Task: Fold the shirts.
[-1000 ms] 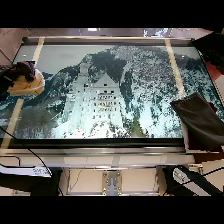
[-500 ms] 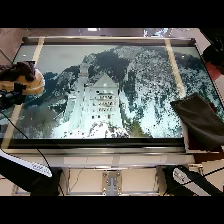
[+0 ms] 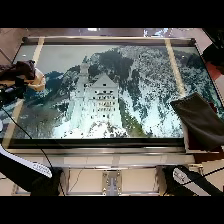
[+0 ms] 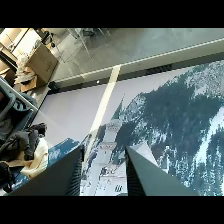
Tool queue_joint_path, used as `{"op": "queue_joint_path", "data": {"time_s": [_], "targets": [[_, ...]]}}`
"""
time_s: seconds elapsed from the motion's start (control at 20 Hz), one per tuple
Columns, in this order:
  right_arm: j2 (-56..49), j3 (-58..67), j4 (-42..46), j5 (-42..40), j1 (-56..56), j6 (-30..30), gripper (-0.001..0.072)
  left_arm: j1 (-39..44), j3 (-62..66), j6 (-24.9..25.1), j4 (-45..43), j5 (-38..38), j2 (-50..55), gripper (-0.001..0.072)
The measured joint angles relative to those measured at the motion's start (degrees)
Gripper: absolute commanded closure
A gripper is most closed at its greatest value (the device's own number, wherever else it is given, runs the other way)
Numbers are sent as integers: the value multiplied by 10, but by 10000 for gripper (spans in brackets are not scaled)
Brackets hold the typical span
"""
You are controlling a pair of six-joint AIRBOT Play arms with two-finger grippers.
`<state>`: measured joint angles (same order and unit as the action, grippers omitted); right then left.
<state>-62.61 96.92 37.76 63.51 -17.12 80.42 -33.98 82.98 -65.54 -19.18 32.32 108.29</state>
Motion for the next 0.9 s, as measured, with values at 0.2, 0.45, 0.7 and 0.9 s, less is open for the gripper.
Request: {"op": "queue_joint_path", "data": {"time_s": [0.2, 0.45, 0.7, 0.9], "targets": [[0, 3, -13, -30, 0, 0, 423, -2, 2, 18, 42, 139, -59, 699], [0, 50, -27, -64, 0, 0, 422, 57, 2, 65, 118, 351, -195, 699], [1, 152, -24, 18, 0, -2, 422, 220, 2, 77, 138, 411, -317, 689], [4, 199, 8, 118, 0, -5, 422, 369, 2, 80, 144, 367, -338, -3]]}}
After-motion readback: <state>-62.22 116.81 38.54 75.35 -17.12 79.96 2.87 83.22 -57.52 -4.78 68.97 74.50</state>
